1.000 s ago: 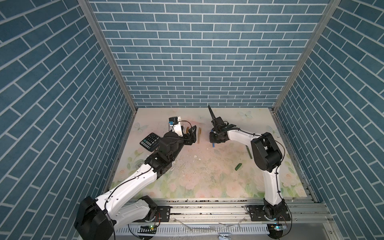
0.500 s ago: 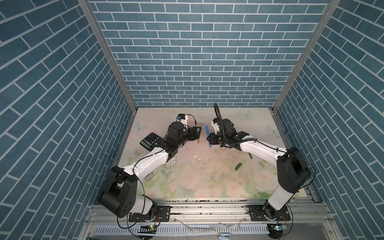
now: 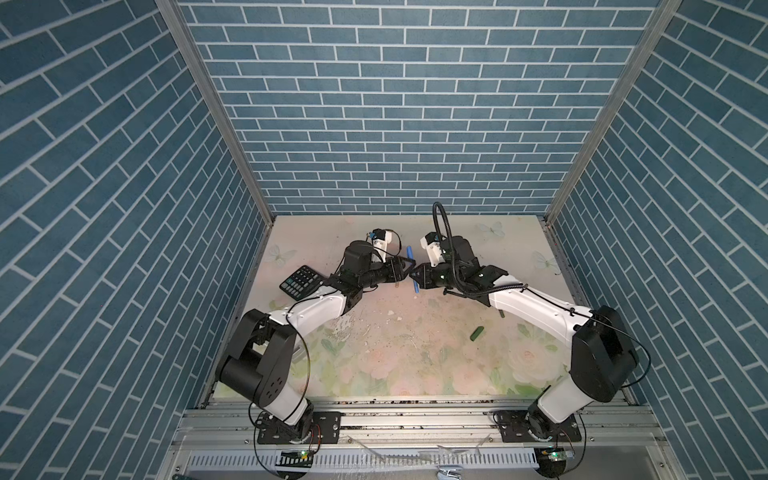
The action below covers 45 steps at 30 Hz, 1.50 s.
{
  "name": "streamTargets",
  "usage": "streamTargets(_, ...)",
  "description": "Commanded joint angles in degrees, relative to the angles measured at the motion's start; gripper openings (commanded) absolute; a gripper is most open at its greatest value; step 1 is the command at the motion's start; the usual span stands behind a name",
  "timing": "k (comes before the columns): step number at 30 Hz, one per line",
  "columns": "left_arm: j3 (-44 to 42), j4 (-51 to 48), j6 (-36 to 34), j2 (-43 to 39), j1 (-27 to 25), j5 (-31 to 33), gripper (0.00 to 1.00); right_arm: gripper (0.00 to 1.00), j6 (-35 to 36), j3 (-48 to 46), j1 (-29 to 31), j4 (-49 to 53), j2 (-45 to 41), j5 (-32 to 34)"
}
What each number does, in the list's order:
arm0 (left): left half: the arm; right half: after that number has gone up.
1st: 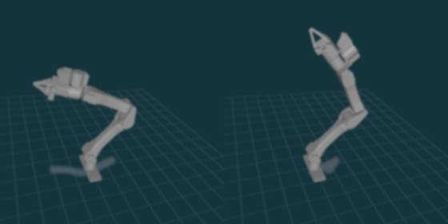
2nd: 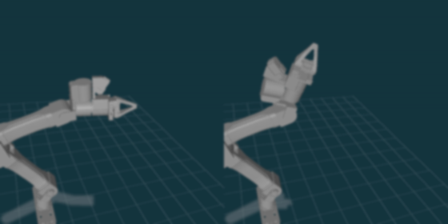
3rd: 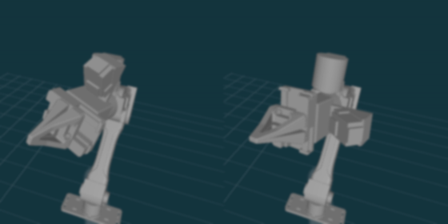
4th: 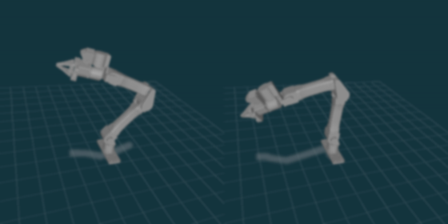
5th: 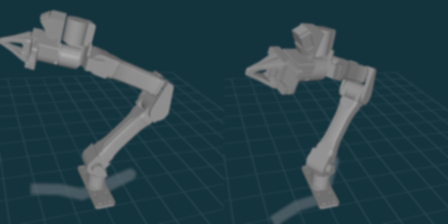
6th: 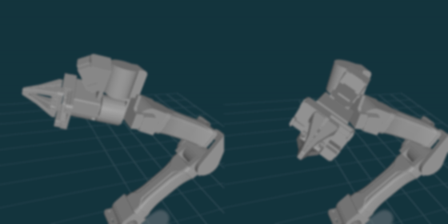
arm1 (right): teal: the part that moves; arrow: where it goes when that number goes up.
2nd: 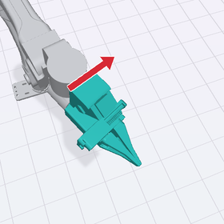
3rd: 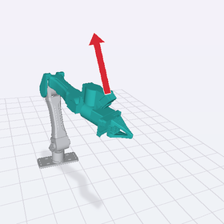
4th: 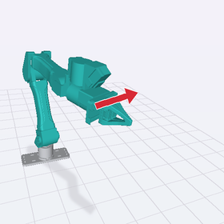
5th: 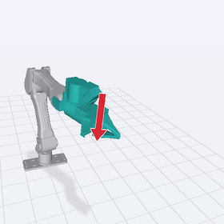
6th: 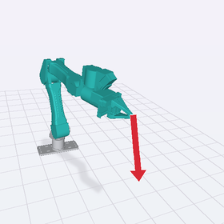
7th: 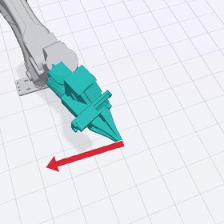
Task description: Insert the pens into the pen caps
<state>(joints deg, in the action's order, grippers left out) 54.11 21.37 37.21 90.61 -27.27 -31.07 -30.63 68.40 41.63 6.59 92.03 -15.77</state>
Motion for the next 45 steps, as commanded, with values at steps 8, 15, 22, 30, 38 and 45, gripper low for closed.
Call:
streamTargets(8, 1.74, 4.04, 1.26, 1.81, 0.2, -4.01, 0.27, 0.1, -0.88, 0.01, 0.7, -1.41, -1.5, -1.81)
streamTargets(15, 1.38, 4.36, 1.15, 1.19, 0.22, -3.35, 0.15, 0.13, -1.44, 0.0, 0.73, -1.66, -1.49, -2.07)
streamTargets(22, 1.0, 2.96, -0.38, -0.01, 0.28, -1.02, 0.12, 0.34, -2.49, -0.93, 0.69, -2.33, -2.85, -2.58)
streamTargets(30, 3.12, -8.22, -9.15, -1.98, 0.81, 8.0, 0.12, 0.41, -2.41, -10.07, 0.59, -1.4, -10.6, 1.9)
streamTargets(38, 16.38, -29.36, -16.02, 7.37, 0.72, 25.97, 0.13, 0.41, -2.93, -21.28, 0.13, 3.17, -25.12, 9.39)
streamTargets(45, 25.44, -33.59, -18.95, 19.32, 0.72, 31.53, 0.13, 0.42, -4.06, -27.4, -0.41, 8.09, -36.42, 12.85)
